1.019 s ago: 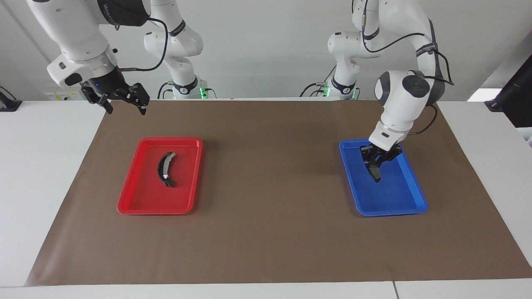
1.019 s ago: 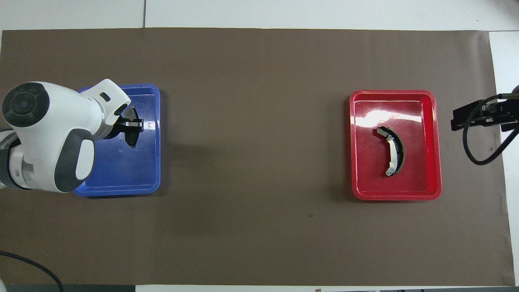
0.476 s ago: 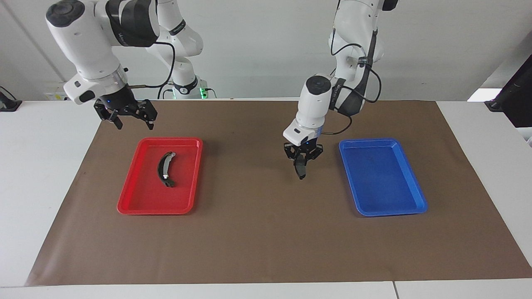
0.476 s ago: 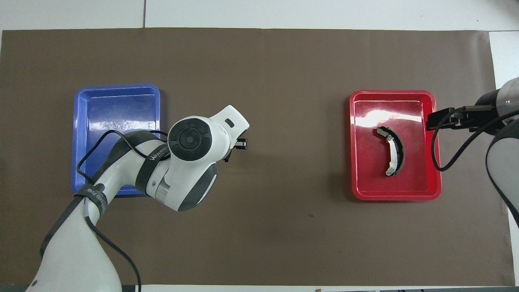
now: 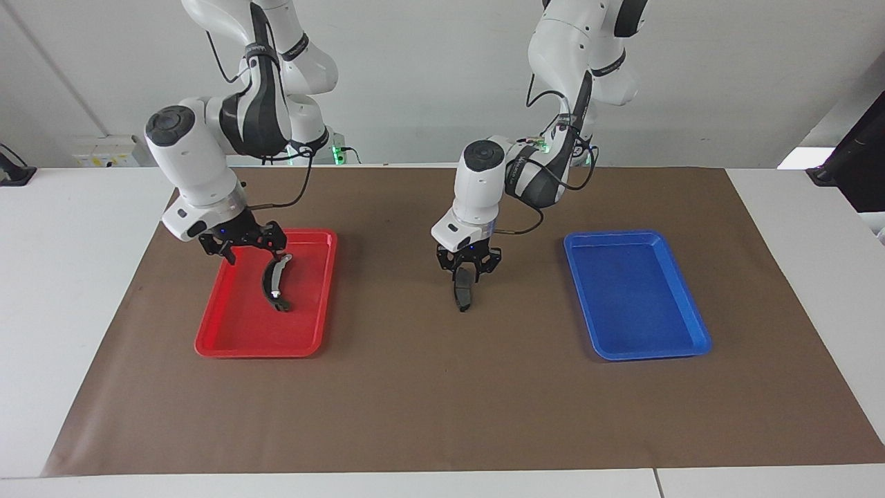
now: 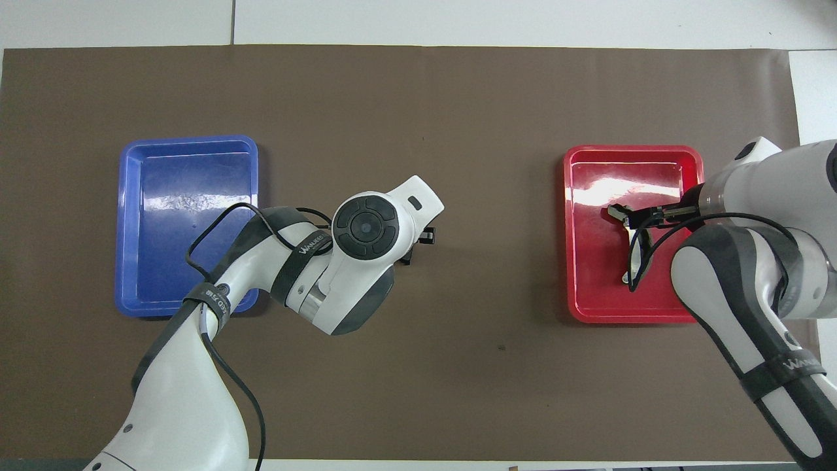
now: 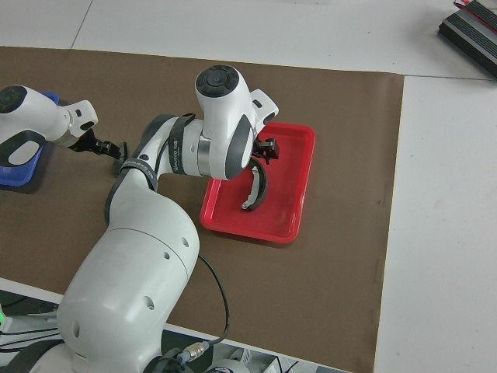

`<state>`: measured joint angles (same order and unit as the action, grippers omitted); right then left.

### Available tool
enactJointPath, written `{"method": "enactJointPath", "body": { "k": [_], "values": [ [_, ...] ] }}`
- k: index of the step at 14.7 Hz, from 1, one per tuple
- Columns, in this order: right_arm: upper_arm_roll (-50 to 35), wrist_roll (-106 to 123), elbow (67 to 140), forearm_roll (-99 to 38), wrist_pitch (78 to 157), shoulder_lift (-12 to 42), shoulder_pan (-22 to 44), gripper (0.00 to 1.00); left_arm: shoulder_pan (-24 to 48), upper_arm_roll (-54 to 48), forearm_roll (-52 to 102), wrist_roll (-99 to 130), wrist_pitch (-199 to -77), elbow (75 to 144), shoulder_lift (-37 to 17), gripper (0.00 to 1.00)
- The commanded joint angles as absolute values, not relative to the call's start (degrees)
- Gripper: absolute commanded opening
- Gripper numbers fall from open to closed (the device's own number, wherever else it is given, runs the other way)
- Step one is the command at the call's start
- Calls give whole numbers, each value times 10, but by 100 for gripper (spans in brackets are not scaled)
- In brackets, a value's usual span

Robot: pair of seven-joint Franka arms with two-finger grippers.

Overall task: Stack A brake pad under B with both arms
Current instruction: 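Carry the dark pad to table center while the right gripper reaches the red tray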

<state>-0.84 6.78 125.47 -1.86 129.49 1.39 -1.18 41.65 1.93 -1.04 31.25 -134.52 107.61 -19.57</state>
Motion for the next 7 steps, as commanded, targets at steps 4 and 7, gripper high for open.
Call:
{"method": "enactJointPath", "body": {
  "k": [4, 7],
  "values": [
    [-10, 107, 1309, -31, 1382, 40, -19, 100, 353, 29, -18, 242, -1207, 1090, -80, 99],
    [-10, 126, 1318, -31, 1406, 61, -29, 100, 277, 29, -18, 175, -1122, 1091, -34, 99]
  ]
}}
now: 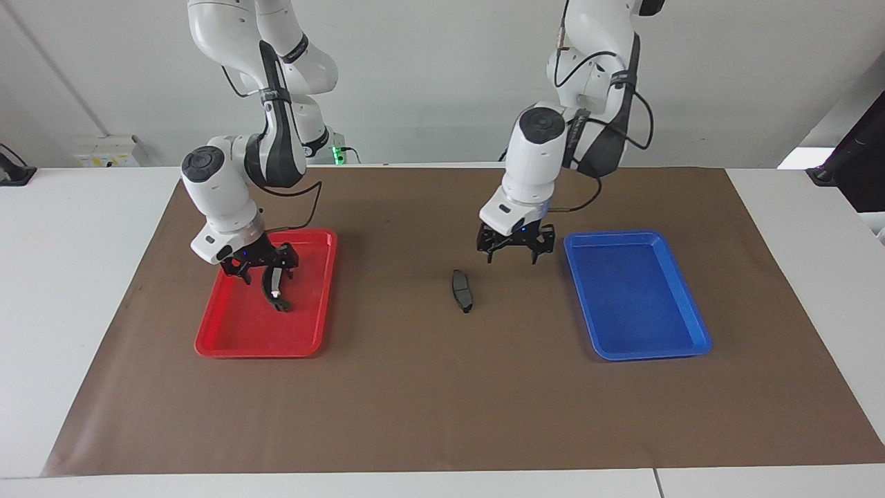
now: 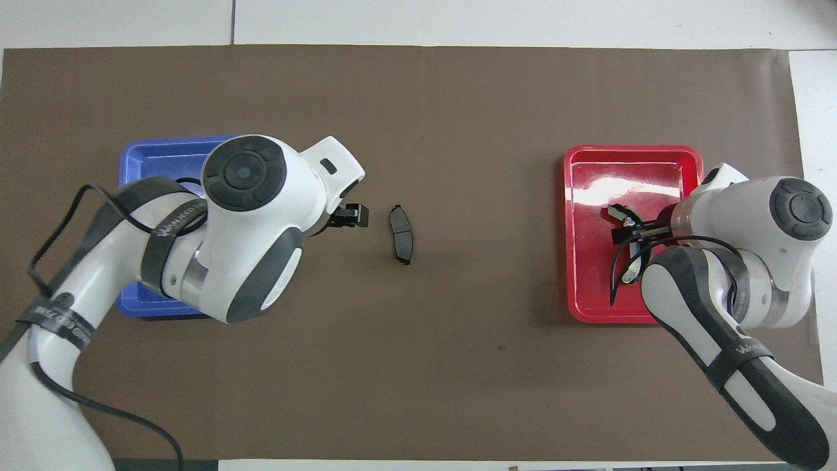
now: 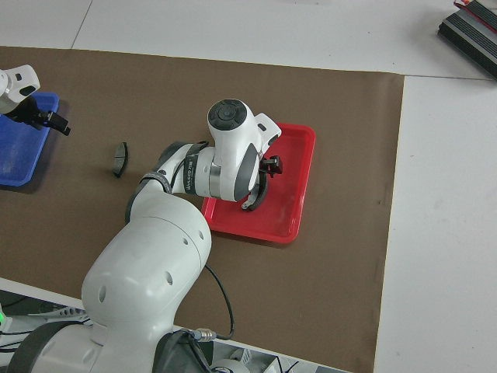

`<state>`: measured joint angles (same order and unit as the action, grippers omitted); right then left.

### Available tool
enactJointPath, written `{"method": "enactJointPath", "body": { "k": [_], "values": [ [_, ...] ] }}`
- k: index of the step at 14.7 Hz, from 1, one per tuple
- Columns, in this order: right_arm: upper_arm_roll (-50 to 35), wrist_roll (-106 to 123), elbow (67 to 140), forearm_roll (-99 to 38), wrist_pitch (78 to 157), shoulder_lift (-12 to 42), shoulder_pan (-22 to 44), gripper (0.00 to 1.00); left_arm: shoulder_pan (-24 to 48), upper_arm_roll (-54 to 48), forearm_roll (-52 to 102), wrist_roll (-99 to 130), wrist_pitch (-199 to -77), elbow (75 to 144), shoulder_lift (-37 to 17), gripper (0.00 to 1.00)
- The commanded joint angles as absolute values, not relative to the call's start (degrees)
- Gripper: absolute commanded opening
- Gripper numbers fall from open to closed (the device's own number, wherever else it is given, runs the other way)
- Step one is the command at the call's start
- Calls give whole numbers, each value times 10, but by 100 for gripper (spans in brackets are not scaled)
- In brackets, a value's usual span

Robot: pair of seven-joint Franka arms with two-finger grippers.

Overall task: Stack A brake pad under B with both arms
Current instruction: 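Release the dark pad while the right gripper grasps the curved pad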

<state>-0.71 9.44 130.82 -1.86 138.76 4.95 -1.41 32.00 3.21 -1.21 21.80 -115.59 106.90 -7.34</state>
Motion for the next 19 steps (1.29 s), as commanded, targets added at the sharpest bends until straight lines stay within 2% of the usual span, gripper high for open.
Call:
{"method": "enactJointPath", "body": {
  "k": [1, 4, 6, 7, 8, 9, 10, 11, 14, 19],
  "values": [
    [-10, 127, 1317, -31, 1415, 70, -31, 100, 255, 29, -18, 156, -1118, 1091, -26, 99],
    [-10, 128, 1318, -31, 1417, 71, -31, 96, 193, 30, -18, 108, -1100, 1083, -5, 99],
    [-10, 131, 1321, -31, 1415, 70, -30, 86, 157, 32, -14, 71, -1071, 1071, 11, 99],
    [-10, 131, 1324, -31, 1415, 69, -30, 75, 140, 32, -12, 53, -1047, 1054, 15, 99],
    [-10, 131, 1325, -31, 1412, 69, -27, 55, 124, 32, -12, 37, -1012, 1030, 13, 99],
    [-10, 129, 1325, -31, 1407, 69, -25, 28, 106, 32, -11, 13, -982, 1004, 11, 99],
    [-10, 125, 1324, -31, 1399, 69, -24, 6, 87, 32, -9, -12, -956, 976, 8, 99],
    [-10, 120, 1321, -31, 1397, 69, -25, 0, 74, 33, 1, -28, -931, 952, 6, 99],
    [-11, 105, 1292, -31, 1357, 69, -20, 0, 49, 33, 9, -48, -897, 927, 10, 99],
    [-11, -23, 1146, -30, 1195, 77, 56, 0, 41, 31, 8, -47, -873, 943, 27, 99]
  ]
}}
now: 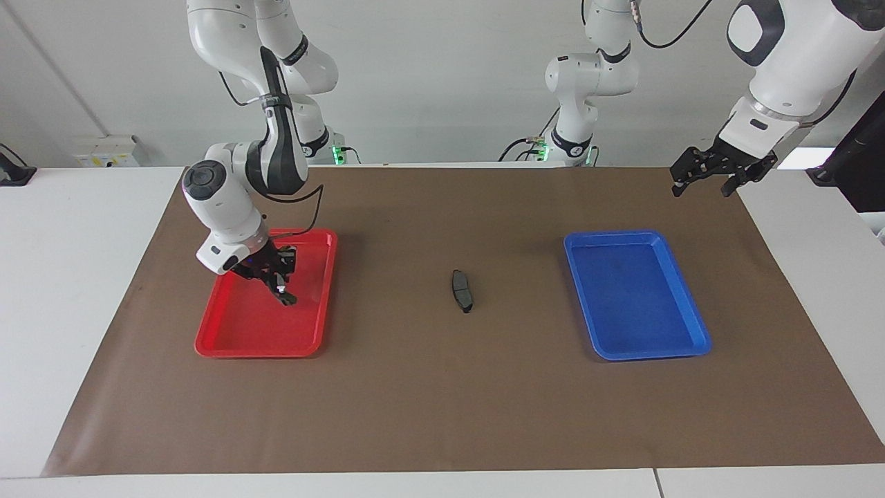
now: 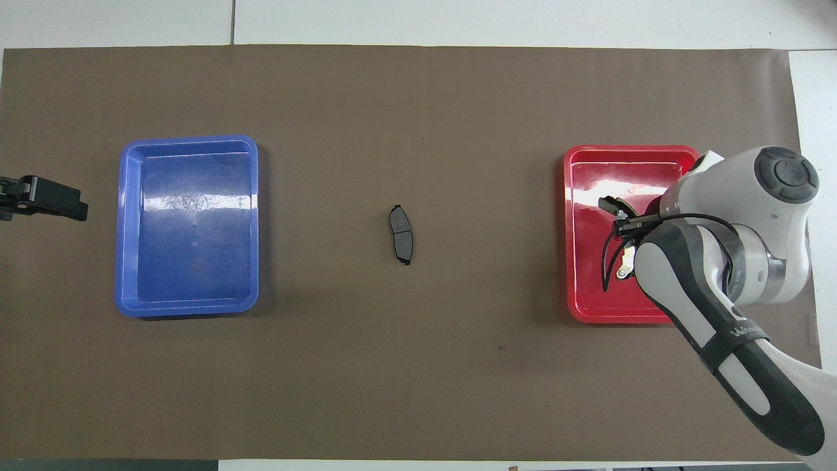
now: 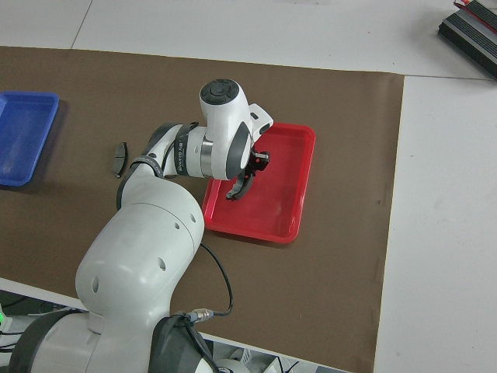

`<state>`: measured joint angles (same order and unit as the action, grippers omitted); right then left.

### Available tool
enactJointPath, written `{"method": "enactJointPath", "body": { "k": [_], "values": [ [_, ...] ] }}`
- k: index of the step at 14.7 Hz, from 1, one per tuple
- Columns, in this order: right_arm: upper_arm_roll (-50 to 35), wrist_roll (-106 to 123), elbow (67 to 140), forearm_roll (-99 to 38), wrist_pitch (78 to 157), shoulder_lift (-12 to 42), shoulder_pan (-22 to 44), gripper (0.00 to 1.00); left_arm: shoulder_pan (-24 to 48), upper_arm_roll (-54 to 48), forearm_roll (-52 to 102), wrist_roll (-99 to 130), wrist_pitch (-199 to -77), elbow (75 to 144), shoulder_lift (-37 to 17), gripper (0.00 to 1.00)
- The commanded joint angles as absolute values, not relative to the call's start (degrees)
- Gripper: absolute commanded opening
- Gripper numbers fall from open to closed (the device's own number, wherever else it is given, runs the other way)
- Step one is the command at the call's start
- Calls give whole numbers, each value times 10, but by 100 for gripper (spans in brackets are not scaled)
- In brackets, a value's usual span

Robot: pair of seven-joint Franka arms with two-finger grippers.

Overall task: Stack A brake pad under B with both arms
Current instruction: 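Carry the curved brake pad toward the dark pad with the right gripper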

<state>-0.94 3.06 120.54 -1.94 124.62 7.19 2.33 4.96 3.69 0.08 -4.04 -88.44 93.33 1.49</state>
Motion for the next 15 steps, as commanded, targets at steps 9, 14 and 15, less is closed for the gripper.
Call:
{"method": "enactJointPath", "body": {
  "k": [9, 14, 15],
  "values": [
    [-11, -220, 979, -29, 1212, 218, 270, 0, 25, 31, 4, -70, -894, 955, 33, 99],
    [-11, -236, 933, -28, 1238, 272, 312, 0, 28, 31, 3, -67, -904, 957, 33, 99],
    [-11, -236, 932, -28, 1250, 278, 316, 0, 28, 30, 3, -66, -904, 956, 33, 99]
  ]
}}
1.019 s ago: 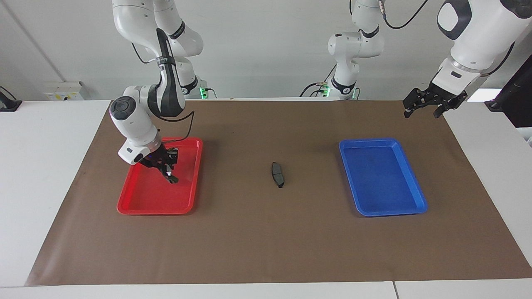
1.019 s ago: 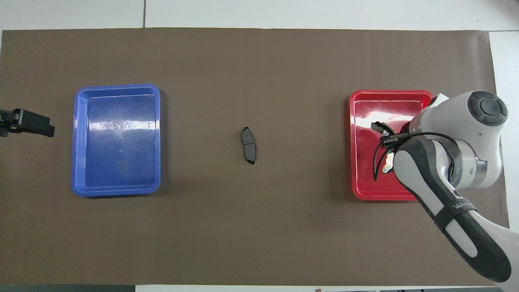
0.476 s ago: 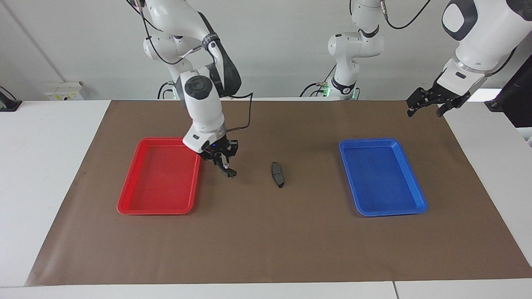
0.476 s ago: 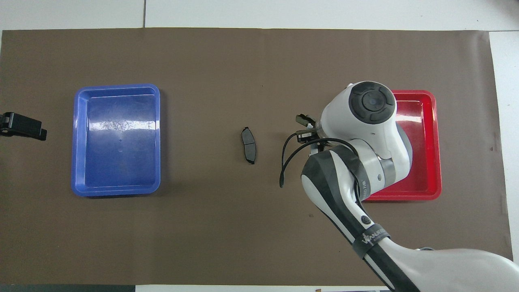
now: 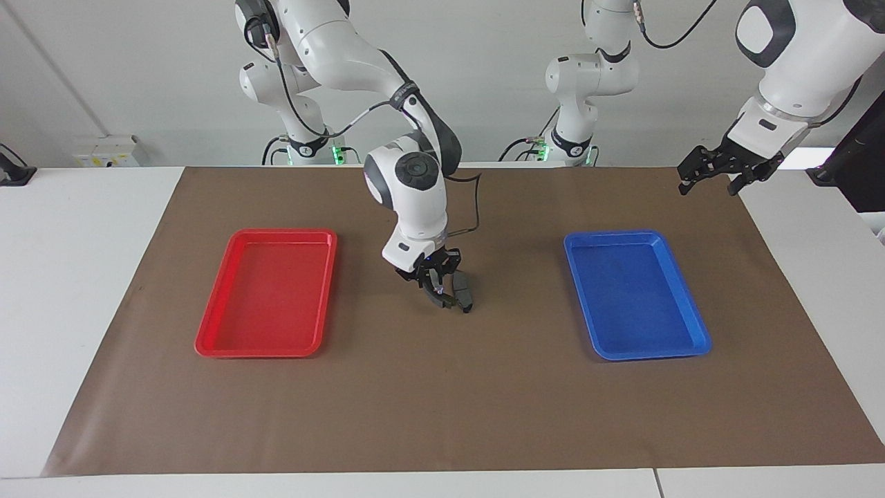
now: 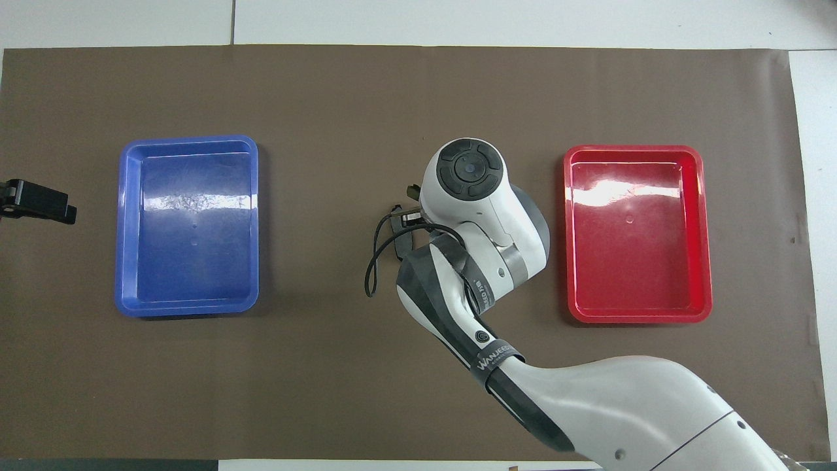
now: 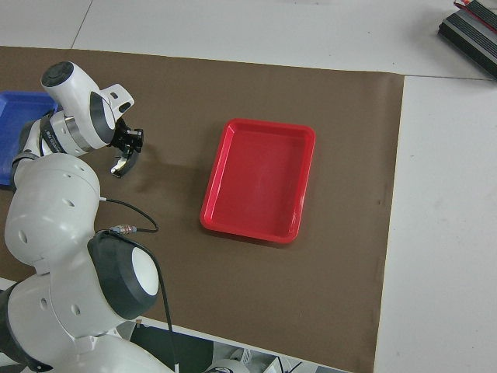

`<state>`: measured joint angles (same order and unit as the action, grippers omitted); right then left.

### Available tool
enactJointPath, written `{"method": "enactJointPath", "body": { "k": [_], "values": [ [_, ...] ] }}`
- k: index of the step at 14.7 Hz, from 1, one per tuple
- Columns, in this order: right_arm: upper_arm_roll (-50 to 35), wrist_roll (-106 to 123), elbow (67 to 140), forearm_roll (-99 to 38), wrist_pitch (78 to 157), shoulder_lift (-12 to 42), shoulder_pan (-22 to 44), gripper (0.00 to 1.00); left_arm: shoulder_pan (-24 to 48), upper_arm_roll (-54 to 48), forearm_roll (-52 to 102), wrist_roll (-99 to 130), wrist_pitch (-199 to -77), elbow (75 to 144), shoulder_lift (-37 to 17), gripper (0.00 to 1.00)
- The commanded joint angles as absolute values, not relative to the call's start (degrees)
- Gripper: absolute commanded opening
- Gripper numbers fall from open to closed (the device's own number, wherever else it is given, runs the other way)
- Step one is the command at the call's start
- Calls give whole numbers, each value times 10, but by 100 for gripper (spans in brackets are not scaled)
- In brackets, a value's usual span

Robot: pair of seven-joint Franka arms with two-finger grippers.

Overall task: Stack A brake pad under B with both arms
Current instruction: 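Lower the curved pad onto the dark pad with the right gripper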

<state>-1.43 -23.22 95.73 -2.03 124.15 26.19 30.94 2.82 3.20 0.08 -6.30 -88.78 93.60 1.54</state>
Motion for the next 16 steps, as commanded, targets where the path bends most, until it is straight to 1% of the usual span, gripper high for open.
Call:
{"method": "enactJointPath", "body": {
  "k": [1, 5, 13, 16],
  "values": [
    [-11, -236, 932, -29, 1264, 280, 319, 0, 28, 30, 3, -64, -904, 957, 33, 99],
    [-11, -237, 939, -23, 1289, 294, 343, 0, 20, 30, 3, -64, -897, 955, 33, 99],
    [-11, -236, 952, -21, 1322, 296, 334, 0, 20, 30, 4, -64, -898, 955, 33, 99],
    [-11, -238, 954, -21, 1320, 302, 337, 0, 20, 30, 3, -64, -898, 955, 33, 99]
  ]
}}
